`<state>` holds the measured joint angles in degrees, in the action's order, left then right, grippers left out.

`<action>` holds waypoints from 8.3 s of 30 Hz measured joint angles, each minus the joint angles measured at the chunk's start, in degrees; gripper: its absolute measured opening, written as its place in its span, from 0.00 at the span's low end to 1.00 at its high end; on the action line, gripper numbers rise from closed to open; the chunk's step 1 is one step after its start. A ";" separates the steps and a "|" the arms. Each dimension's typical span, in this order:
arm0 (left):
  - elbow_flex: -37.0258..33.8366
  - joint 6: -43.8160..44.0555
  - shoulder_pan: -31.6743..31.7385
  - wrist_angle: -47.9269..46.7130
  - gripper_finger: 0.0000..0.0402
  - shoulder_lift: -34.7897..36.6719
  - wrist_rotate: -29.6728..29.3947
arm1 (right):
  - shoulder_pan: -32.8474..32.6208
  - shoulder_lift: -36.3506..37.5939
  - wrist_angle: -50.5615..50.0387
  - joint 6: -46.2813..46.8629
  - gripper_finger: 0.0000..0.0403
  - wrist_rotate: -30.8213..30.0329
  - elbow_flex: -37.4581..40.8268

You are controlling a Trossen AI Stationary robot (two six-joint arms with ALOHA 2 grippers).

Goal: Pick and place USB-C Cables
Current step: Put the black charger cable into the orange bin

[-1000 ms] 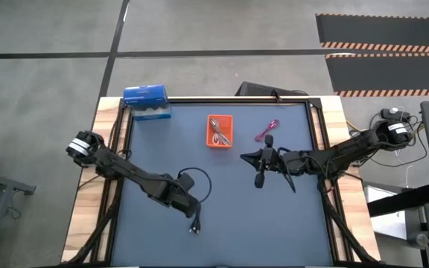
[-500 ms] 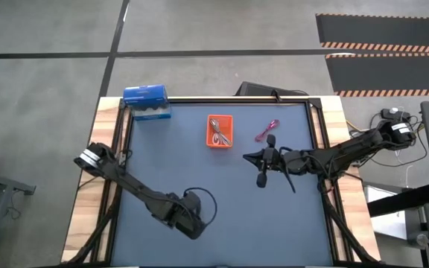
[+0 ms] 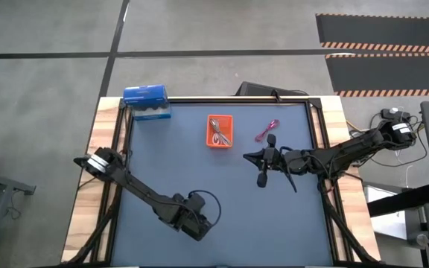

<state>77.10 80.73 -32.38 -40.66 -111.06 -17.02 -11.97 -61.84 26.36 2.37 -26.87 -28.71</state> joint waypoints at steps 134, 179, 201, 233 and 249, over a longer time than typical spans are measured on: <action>-22.93 -48.02 46.58 60.17 0.12 10.92 -10.24 | -0.11 8.17 -11.37 1.92 0.02 -0.13 0.76; -23.06 -48.02 46.51 60.26 0.25 10.92 -8.55 | -0.12 8.17 -11.57 1.95 0.02 -0.11 0.79; -21.97 -46.55 46.42 47.49 0.34 17.72 -4.69 | -0.13 8.20 -12.90 2.51 0.02 -0.13 0.81; -11.91 -69.63 46.84 26.38 0.01 22.95 -3.75 | -0.11 7.74 -15.36 12.16 0.02 3.22 0.81; -26.62 -90.34 42.04 29.67 0.00 40.09 4.52 | 7.24 -6.80 -14.25 14.24 0.02 1.04 -12.11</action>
<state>50.48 -9.61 9.66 -10.99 -70.97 -12.49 -4.73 -68.64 12.10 16.61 -25.83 -40.82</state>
